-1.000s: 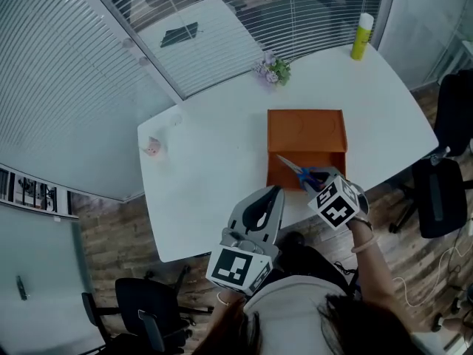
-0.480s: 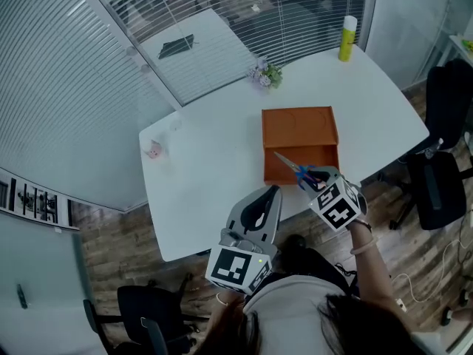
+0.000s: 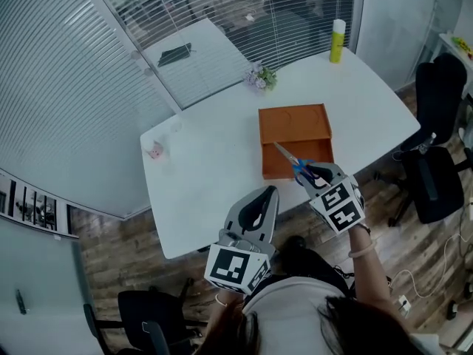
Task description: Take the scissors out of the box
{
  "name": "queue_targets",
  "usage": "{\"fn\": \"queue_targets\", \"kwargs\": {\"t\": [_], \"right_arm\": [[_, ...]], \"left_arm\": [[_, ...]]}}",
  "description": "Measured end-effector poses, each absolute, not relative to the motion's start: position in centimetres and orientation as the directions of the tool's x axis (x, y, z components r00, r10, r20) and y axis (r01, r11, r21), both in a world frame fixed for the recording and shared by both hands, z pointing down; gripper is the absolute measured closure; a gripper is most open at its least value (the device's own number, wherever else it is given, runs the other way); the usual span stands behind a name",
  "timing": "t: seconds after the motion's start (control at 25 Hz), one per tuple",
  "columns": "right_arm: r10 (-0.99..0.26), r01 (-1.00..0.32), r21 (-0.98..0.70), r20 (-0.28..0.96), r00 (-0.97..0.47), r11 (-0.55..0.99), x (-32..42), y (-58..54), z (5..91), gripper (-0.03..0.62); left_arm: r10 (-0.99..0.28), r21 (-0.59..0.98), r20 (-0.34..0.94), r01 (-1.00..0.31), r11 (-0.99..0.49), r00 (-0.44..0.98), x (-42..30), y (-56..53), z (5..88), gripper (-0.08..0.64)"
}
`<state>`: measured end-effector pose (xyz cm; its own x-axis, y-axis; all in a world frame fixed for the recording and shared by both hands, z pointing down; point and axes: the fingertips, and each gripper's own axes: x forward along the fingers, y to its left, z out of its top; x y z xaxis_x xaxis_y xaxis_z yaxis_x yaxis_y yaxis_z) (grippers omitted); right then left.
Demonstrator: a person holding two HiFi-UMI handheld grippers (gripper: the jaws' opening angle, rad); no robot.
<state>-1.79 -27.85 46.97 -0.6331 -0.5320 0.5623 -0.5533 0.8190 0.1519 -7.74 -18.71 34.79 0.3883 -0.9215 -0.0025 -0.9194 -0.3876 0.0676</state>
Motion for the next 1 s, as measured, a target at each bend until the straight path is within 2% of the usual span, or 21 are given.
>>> {"fn": "queue_targets", "kwargs": {"t": [1.0], "right_arm": [[-0.707,-0.697,0.163,0.311,-0.635,0.698,1.2,-18.9,38.1,0.482]], "left_arm": [[-0.912,0.057,-0.038,-0.91,-0.41,0.408,-7.8,-11.7,33.0,0.541]]}}
